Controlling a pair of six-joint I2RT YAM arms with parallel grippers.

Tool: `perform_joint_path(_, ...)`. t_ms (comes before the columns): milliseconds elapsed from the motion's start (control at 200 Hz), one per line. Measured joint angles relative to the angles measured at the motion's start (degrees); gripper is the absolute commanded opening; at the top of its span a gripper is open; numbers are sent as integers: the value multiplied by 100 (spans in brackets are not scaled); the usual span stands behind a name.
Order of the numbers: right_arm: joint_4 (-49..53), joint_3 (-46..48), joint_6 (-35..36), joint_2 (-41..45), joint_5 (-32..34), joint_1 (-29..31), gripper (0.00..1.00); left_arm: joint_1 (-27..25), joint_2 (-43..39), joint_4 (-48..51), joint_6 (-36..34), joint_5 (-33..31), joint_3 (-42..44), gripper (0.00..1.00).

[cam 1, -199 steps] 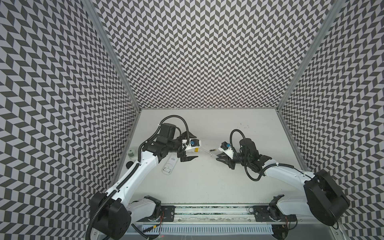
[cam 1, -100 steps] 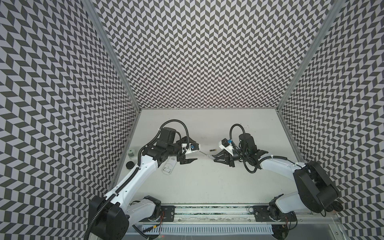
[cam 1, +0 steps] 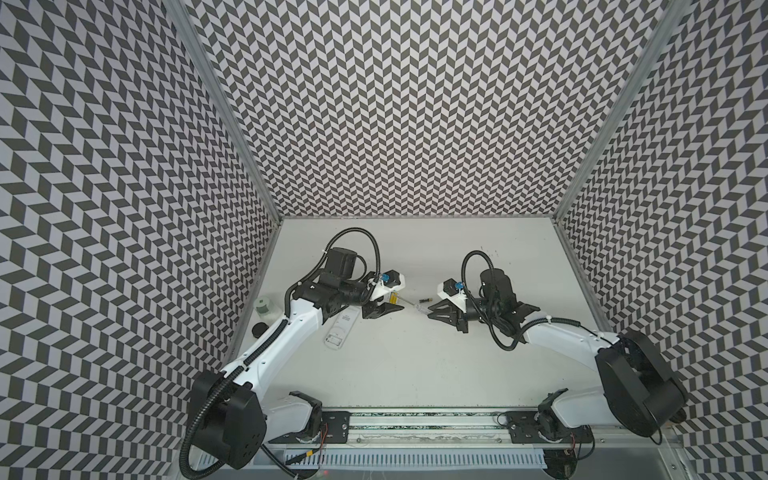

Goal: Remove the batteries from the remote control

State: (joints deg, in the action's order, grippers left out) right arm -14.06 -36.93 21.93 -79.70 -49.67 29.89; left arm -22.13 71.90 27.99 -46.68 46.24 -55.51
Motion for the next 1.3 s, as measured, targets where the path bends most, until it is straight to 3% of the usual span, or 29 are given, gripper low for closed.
perform_joint_path(220,-269,190,164,245,393,26,0,-2,90,-107,175,127,7,39)
perform_joint_path(476,-304,186,251,245,533,76,0,-24,162,-142,168,208,20,32)
perform_joint_path(686,-313,188,236,245,474,105,0,-72,216,-203,197,225,20,3)
perform_joint_path(776,-334,208,249,245,455,105,8,-79,216,-199,192,299,20,0)
perform_joint_path(941,-439,223,79,328,551,66,39,-72,219,-275,442,354,35,0)
perform_joint_path(1026,-717,402,-232,612,553,-83,49,-59,219,-535,769,334,81,0)
perform_joint_path(1192,-1408,745,-997,1283,682,-476,52,181,201,-1329,1952,452,188,0)
perform_joint_path(1302,-1926,935,-1663,1567,1119,-605,49,328,168,-1941,2835,610,302,0)
